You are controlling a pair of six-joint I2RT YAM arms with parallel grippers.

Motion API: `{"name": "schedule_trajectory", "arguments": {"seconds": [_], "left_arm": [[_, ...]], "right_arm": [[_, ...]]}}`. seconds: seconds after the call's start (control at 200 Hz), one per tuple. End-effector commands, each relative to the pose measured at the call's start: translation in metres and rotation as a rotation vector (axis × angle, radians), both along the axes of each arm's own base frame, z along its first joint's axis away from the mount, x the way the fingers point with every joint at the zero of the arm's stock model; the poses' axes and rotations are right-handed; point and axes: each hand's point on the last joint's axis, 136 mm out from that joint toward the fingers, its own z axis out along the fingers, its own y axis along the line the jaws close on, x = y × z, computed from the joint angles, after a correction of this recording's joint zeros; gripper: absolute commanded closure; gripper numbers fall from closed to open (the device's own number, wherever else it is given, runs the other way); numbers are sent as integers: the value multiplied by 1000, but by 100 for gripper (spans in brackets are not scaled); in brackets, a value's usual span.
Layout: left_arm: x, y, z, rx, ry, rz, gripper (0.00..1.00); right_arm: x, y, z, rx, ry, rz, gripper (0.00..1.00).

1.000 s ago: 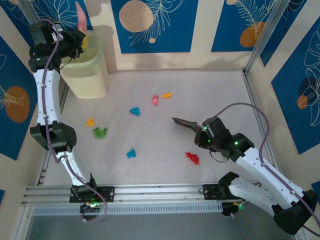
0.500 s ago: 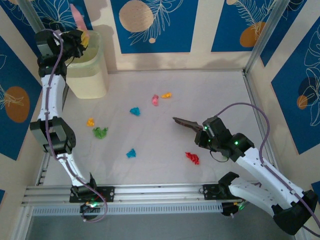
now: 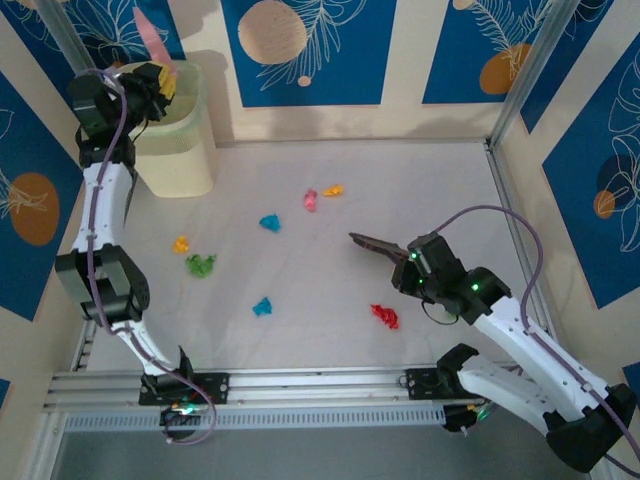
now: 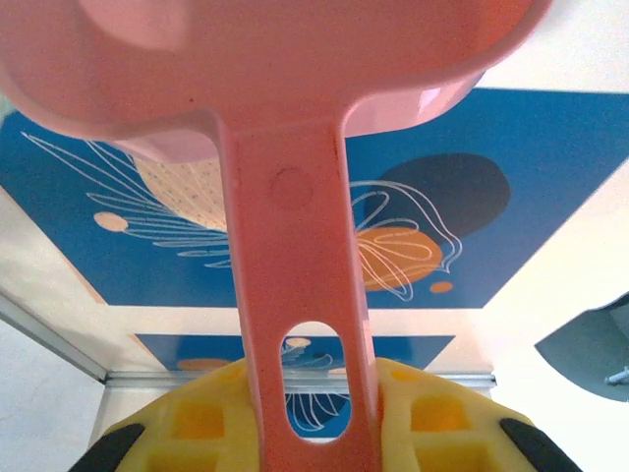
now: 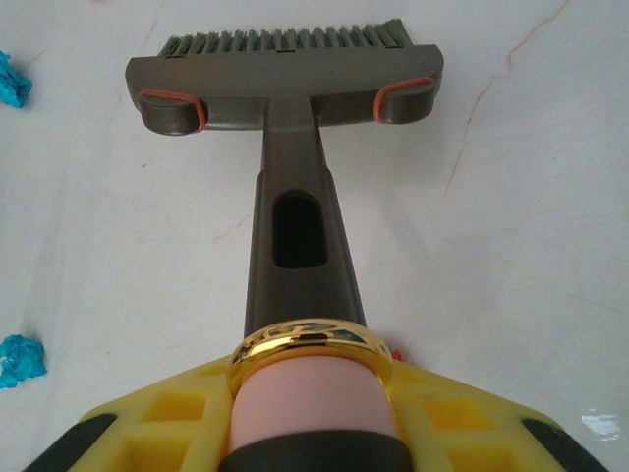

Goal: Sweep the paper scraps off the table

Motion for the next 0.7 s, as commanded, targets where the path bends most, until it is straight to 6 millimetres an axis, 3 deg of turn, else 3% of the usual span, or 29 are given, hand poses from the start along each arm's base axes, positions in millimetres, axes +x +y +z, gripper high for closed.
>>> {"name": "schedule_trajectory", "arguments": {"seconds": [0.0, 0.175, 0.33, 0.45, 0.595, 0.695], "left_arm": [[-42, -6, 48, 89, -148, 5, 100], [-83, -35, 41, 197, -146, -34, 100], [-124, -86, 21, 339, -131, -125, 100], [-162, -133, -15, 495, -96, -226, 100], [-212, -193, -73, 703, -64, -436, 100], [-251, -214, -123, 863, -17, -566, 100]], "right_arm": [[7, -8, 22, 12, -87, -31, 100], [16, -20, 40, 29, -146, -98, 100], [28, -28, 58, 66, -206, -159, 100], [38, -36, 69, 92, -239, -221, 100], [49, -48, 84, 96, -262, -295, 100], [60, -47, 93, 116, -257, -305, 100]]}}
